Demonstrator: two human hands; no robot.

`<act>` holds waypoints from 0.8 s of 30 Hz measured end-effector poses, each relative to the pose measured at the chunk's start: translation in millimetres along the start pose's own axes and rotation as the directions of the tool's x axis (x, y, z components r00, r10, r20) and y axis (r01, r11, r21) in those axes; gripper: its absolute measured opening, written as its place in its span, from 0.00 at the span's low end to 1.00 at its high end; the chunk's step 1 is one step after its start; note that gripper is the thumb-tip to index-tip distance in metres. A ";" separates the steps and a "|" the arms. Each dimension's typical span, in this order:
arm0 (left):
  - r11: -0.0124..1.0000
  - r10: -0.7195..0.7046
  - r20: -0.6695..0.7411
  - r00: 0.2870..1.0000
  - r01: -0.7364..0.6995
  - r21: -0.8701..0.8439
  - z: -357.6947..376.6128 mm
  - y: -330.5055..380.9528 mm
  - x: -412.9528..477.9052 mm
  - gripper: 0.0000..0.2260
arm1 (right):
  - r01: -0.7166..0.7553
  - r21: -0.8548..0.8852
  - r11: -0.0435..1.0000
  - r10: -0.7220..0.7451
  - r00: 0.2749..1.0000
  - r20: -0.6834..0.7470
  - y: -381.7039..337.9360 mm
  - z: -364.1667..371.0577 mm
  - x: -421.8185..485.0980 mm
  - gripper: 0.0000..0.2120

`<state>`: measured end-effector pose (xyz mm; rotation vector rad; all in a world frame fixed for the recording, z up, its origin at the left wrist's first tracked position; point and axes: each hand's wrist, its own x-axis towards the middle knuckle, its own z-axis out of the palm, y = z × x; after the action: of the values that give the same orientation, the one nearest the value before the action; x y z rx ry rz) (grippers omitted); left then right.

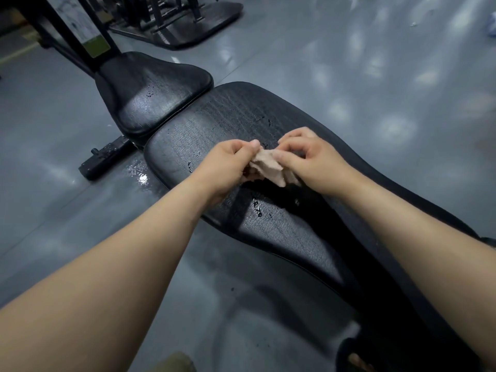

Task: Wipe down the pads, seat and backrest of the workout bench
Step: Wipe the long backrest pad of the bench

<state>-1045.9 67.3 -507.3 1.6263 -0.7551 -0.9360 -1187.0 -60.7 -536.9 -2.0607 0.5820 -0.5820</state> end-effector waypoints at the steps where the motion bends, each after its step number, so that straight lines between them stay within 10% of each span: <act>1: 1.000 0.015 0.023 1.000 -0.016 0.008 -1.5 -0.7 -0.8 0.11 | -0.030 0.053 0.998 0.031 0.999 -0.011 0.2 -1.6 0.7 0.08; 6: 0.951 0.069 0.073 0.995 -0.088 0.296 -6.7 -2.1 0.4 0.13 | -0.209 0.547 0.811 0.190 0.977 0.092 -9.1 3.6 -1.1 0.17; 11: 0.999 0.000 0.086 0.996 -0.004 0.049 -11.8 -0.3 -4.3 0.20 | -0.224 0.610 0.760 0.352 0.931 -0.097 -17.5 1.4 2.6 0.20; 15: 0.999 0.049 0.157 0.986 -0.048 -0.009 -19.5 4.0 -11.1 0.16 | -0.430 0.740 0.517 0.537 0.836 0.111 -17.9 -4.2 1.5 0.20; 19: 0.994 0.107 0.133 0.985 -0.100 -0.053 -17.9 13.6 -13.6 0.17 | -0.505 0.501 0.702 0.550 0.832 0.069 -13.7 7.3 -1.4 0.17; 24: 0.995 0.100 0.078 0.992 -0.099 -0.018 -16.7 21.8 -16.2 0.12 | -0.153 0.064 0.986 0.146 0.984 0.099 -19.3 4.2 -10.3 0.10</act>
<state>-1039.7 83.8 -480.8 1.5326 -0.8737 -0.9357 -1189.1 -42.4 -524.5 -1.9462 0.6444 -0.4099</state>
